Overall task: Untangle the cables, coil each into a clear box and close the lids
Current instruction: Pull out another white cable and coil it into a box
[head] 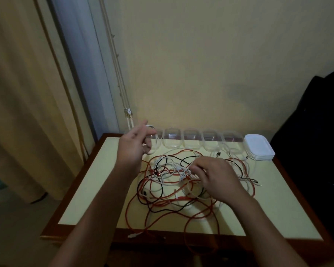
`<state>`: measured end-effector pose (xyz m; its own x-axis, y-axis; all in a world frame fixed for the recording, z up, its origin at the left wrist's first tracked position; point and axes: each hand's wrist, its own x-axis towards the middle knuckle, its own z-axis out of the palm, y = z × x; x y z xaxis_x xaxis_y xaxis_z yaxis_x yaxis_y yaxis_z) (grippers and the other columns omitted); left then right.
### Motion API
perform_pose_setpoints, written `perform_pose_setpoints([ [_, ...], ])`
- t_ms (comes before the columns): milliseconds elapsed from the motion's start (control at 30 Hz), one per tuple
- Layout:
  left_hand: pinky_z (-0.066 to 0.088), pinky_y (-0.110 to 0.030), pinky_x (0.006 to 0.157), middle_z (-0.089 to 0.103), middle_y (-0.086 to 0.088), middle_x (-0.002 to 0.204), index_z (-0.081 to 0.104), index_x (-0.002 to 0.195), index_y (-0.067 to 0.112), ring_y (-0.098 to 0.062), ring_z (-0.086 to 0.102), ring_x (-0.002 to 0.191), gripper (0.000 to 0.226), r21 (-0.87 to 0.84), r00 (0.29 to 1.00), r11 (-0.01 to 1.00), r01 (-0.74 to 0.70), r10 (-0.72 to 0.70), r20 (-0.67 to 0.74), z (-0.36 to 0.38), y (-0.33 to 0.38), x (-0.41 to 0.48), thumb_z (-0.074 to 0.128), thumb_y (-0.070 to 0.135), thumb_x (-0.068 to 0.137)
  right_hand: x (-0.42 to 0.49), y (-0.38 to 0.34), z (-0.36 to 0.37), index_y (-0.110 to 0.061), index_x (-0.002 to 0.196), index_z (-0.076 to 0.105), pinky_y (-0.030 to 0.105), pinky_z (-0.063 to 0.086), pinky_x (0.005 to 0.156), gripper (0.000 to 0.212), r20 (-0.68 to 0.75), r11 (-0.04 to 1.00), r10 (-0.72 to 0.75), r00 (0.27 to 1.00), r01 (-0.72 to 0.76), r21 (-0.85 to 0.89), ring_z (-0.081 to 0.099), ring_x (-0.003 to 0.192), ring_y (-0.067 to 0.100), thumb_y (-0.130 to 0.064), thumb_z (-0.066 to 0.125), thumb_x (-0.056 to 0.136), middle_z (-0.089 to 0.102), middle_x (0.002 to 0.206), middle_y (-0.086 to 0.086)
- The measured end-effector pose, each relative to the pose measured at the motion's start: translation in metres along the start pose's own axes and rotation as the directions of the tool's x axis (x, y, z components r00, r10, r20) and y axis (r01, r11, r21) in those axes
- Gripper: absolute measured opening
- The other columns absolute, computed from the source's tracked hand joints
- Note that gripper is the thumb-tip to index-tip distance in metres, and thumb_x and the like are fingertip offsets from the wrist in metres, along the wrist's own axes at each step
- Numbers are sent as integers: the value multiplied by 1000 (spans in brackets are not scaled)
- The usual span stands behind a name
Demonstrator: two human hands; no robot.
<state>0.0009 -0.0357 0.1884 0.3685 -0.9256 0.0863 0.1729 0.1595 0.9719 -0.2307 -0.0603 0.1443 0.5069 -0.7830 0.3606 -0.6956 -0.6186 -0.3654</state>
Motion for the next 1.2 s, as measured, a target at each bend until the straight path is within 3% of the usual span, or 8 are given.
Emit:
perform_pose_setpoints([
  [100, 53, -24, 61, 75, -4, 90, 55, 135, 19, -14, 63, 70, 32, 243, 992, 966, -90, 66, 104, 10, -8, -10, 45, 14, 104, 3, -16, -3, -25, 78, 65, 25, 35, 64, 32, -17, 987, -30, 999, 32, 154, 51, 66, 2, -38, 44, 98, 57, 68, -17],
  [233, 53, -24, 57, 71, -4, 77, 58, 135, 9, -14, 64, 58, 32, 274, 961, 959, -67, -12, 275, 22, -16, -22, 46, 11, 104, 10, -24, -13, -25, 73, 59, 14, 30, 57, 30, -130, 960, 31, 991, 6, 279, 50, 57, -1, -30, 50, 101, 52, 55, -19],
  [500, 13, -17, 37, 33, 6, 56, 56, 131, -2, -3, 21, 40, 36, -166, 834, 878, 450, -346, 429, 40, -16, -28, 38, 13, 104, 17, -23, -16, -17, 75, 65, 12, 34, 55, 31, -324, 914, 254, 911, -117, 388, 55, 59, 1, -31, 58, 102, 55, 55, -16],
  [633, 11, -17, 35, 25, 9, 51, 67, 118, 4, -2, 18, 35, 36, -297, 802, 792, 533, -361, 475, 44, -12, -28, 41, 25, 104, 15, -32, -13, -35, 75, 59, 14, 33, 53, 31, -227, 868, 297, 928, -163, 468, 50, 56, 1, -38, 51, 104, 55, 59, -9],
  [733, 10, -17, 34, 23, 10, 49, 76, 94, 11, -3, 17, 33, 34, -294, 814, 806, 514, -351, 463, 48, -9, -29, 48, 29, 99, 12, -42, -11, -38, 79, 65, 20, 37, 52, 37, -91, 796, 281, 955, -179, 579, 49, 51, 4, -40, 41, 108, 60, 59, -5],
  [867, 13, -17, 35, 20, 7, 56, 66, 121, 8, -2, 17, 39, 34, -288, 850, 848, 445, -299, 433, 51, -14, -31, 54, 28, 96, 14, -48, -9, -29, 69, 60, 23, 34, 52, 48, -71, 719, 313, 947, -187, 670, 42, 51, 6, -42, 37, 108, 45, 54, -7],
  [1000, 17, -15, 35, 21, 4, 61, 56, 131, 4, -3, 20, 43, 36, -285, 859, 865, 413, -268, 436, 52, -17, -33, 46, 24, 103, 16, -48, -10, -36, 93, 72, 23, 32, 52, 40, -45, 694, 333, 942, -212, 688, 38, 55, 7, -45, 36, 108, 39, 58, -11],
  [1200, 13, -17, 38, 23, 7, 58, 59, 110, 9, -4, 18, 44, 23, -128, 912, 955, 267, -208, 355, 54, -19, -30, 41, 23, 107, 17, -48, -12, -23, 64, 43, 27, 28, 51, 49, -30, 699, 332, 943, -225, 679, 34, 53, 9, -43, 36, 108, 38, 54, -9],
])
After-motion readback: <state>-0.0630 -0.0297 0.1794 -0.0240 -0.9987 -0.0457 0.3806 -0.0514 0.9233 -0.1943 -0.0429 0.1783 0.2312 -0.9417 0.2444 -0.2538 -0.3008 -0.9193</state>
